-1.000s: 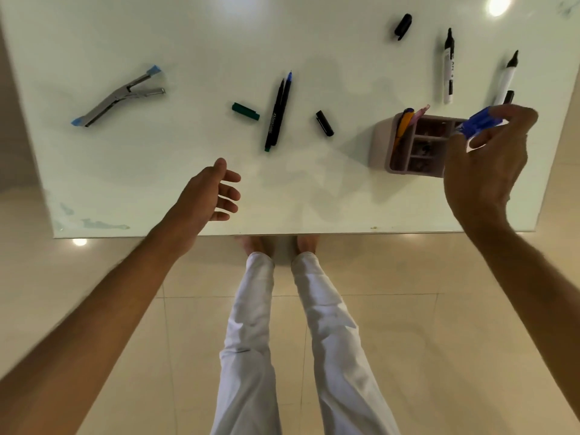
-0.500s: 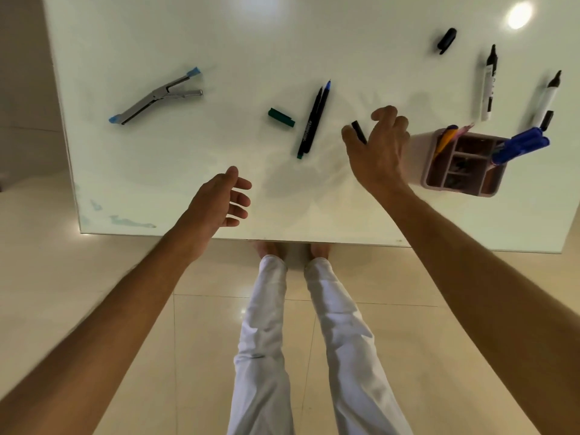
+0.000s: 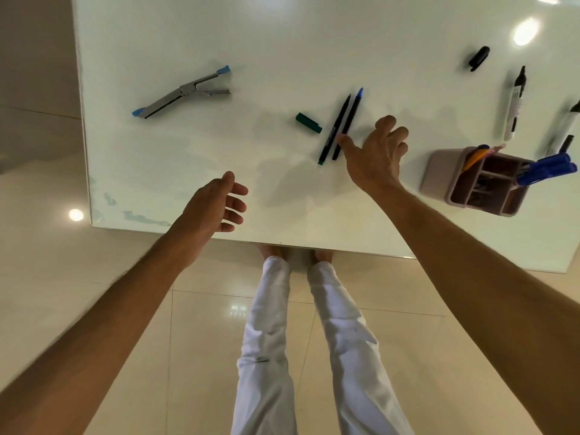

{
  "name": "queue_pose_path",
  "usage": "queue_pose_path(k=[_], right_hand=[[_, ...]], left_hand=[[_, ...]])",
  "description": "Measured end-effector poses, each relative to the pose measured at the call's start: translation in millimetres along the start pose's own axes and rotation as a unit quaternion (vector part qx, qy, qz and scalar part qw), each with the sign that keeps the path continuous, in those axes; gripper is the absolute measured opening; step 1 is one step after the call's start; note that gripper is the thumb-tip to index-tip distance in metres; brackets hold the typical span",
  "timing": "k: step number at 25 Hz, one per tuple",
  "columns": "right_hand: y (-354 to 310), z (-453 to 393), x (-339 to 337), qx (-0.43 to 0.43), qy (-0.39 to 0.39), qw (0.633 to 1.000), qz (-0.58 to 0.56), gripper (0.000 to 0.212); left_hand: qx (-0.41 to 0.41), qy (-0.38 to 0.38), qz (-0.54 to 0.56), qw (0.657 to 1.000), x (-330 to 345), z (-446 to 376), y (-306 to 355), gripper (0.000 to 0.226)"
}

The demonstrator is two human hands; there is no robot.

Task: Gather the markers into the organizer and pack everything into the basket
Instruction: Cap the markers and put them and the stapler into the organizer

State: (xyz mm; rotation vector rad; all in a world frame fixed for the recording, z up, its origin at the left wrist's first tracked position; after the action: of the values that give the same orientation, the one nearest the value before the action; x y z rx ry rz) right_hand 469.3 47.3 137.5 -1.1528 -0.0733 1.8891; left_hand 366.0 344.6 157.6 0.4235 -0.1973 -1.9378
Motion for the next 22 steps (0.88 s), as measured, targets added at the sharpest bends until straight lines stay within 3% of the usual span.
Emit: queue_pose_path(k=[10,13,16,19,22], right_hand=[[-1.9,1.2,-0.5,-0.005,-0.011,1.0,0.013,0.028],[10.3,-0.2,-3.7,0.051,-0.013,0.994,-0.095,0.021],[18.1,10.6,-7.3,0.131,-0.052,0.952,-0.27,0.019],[11.1,41.6,-10.3,0.139,-0.123,0.93,-0.318,0.019],[2.9,78.8,-6.2,0.176,-0.179,0.88,-0.403,0.032]], left_hand=[[0.001,-0.005,0.009,1.0,-3.1,-4.6,-5.2,0.048],[0.004,-0.019,0.02,1.0,3.0,-1.1,-4.5,0.047],[0.0,-0.045,0.054,0.998,12.8,2.8,-1.1,0.046],[0.023,-0.058,0.067,0.996,25.0,8.0,9.3,0.042],[0.072,-0.079,0.079,0.991,38.2,16.3,25.3,0.036]])
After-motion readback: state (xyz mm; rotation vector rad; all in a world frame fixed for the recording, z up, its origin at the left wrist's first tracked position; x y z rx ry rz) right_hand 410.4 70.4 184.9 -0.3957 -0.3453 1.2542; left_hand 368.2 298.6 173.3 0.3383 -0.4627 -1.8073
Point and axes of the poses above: each hand's wrist, its own z-axis away from the middle knuckle, its own x-axis out of the palm, y = z × x, the point moved 6 cm from there along -z, towards the middle knuckle, and after that the axes turned 15 degrees about -z, right-handed, at the moved point
